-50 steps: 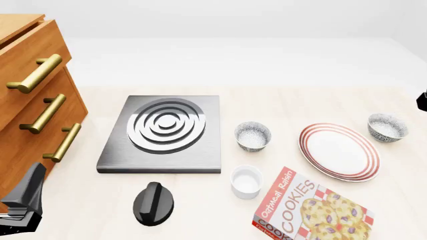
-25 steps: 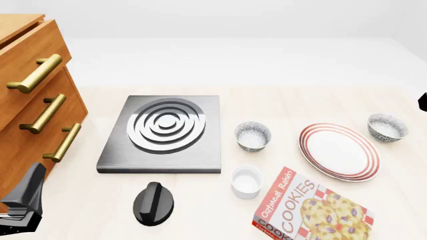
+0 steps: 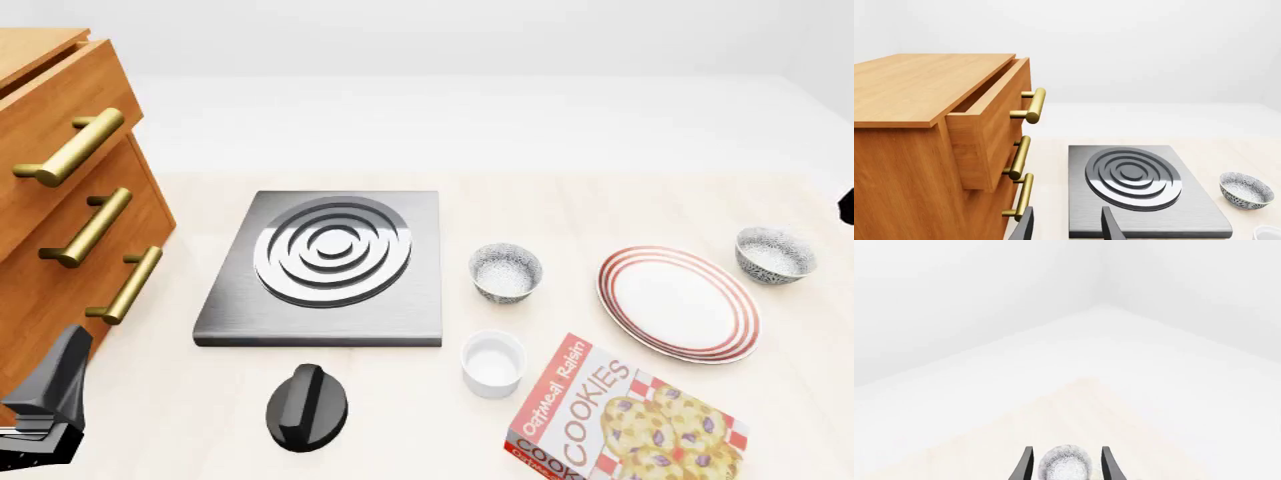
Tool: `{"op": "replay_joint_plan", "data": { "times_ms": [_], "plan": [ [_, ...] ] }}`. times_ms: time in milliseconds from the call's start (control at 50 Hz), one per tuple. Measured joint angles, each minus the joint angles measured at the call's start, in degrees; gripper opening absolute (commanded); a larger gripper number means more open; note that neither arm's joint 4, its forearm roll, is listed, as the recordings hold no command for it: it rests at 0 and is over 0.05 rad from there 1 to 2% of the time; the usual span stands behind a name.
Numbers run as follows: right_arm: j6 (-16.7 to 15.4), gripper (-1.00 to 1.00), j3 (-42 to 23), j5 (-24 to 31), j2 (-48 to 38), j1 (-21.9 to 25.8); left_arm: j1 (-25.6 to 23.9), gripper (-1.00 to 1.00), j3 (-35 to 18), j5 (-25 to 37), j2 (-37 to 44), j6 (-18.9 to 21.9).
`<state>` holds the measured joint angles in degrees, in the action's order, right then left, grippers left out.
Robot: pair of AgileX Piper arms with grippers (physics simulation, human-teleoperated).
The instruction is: Pick the akita bowl next to the plate and place it on the plate.
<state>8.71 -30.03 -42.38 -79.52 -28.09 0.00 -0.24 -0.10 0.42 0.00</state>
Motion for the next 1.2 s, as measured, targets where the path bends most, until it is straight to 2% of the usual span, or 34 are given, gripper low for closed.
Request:
{"op": "replay_joint_plan", "data": {
  "times_ms": [1200],
  "plan": [
    [3.81,1.0,-6.11,0.39,-12.14,-1.45,0.0,1.0,0.0,0.0,0.0,0.0]
  ]
}}
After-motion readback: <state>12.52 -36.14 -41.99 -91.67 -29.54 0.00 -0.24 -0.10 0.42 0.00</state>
